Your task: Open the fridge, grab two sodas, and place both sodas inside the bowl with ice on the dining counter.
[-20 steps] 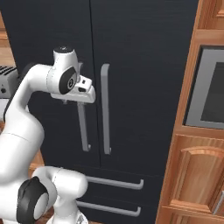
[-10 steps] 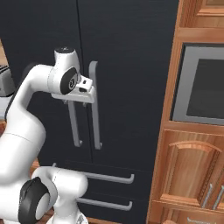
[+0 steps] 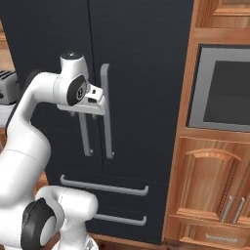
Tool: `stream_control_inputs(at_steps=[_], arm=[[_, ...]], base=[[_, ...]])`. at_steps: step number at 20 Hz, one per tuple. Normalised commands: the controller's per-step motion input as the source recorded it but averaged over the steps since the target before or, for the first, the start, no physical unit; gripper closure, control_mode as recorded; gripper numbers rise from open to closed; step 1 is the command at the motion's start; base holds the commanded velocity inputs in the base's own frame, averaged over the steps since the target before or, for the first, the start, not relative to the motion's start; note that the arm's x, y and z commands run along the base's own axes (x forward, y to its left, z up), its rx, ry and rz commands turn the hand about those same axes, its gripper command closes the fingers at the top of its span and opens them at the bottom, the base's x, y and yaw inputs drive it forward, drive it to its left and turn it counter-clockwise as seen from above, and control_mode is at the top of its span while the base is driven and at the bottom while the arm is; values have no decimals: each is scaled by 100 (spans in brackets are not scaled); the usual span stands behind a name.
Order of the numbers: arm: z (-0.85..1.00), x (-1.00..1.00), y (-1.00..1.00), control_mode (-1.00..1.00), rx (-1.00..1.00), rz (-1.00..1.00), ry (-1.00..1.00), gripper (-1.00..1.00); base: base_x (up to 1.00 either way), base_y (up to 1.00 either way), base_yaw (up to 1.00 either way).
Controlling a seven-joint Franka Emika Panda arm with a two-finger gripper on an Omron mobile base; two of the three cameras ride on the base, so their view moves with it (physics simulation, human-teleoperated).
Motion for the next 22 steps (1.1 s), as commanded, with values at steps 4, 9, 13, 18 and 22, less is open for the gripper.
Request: stream_control_inputs(at_steps=[4, 9, 13, 18, 22], arm=[[0, 0, 0, 100, 0, 0, 0, -100], [-11, 20, -3, -100, 0, 0, 0, -100], [-3, 26, -12, -100, 3, 4, -15, -100], [1, 22, -11, -100, 2, 1, -31, -100], [-4, 39, -1, -100, 3, -2, -17, -100]], base=[[-23, -26, -1], [0, 0, 0], [0, 0, 0], [0, 0, 0], [0, 0, 0]])
